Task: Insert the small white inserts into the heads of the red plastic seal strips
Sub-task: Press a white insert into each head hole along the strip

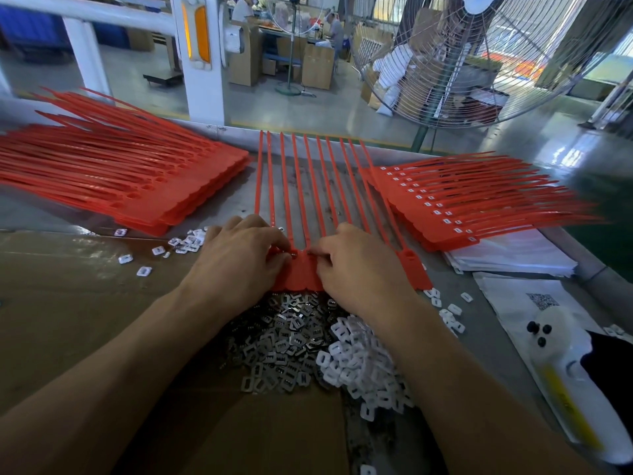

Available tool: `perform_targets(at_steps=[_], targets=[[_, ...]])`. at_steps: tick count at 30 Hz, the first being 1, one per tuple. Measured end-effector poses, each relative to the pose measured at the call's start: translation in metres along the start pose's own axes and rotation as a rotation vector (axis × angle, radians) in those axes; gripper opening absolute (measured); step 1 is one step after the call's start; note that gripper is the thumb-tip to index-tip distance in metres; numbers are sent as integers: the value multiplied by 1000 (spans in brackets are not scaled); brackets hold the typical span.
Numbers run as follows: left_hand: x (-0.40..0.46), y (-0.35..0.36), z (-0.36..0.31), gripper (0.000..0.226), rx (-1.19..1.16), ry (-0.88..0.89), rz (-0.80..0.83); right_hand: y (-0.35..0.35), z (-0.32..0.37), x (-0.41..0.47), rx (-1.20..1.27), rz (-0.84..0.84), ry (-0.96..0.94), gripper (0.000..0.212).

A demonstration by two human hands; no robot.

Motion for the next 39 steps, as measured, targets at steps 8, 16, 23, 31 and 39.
perform_targets(at_steps=[8,16,23,31,39], targets=[[-1,0,0,24,4,6,7,2,10,-5,-116,44,-48,32],[0,1,2,22,-16,2,-8,-10,-28,-9,246,92,56,11],[0,1,1,21,-15,8,-17,-3,-28,-17,386,252,93,26],[0,2,2,23,-6,5,-4,4,-5,-21,377,338,-57,12],[0,1,1,24,-3,10,4,2,0,-23,356,322,-86,8]])
Point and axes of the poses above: each hand's wrist, its own x-axis towards the middle knuckle, its own y-axis out of the palm, z = x × y, the point moved 8 cm from there along x, towards the middle knuckle, and after that the axes turned 10 degrees about x, right-handed, at the moved point
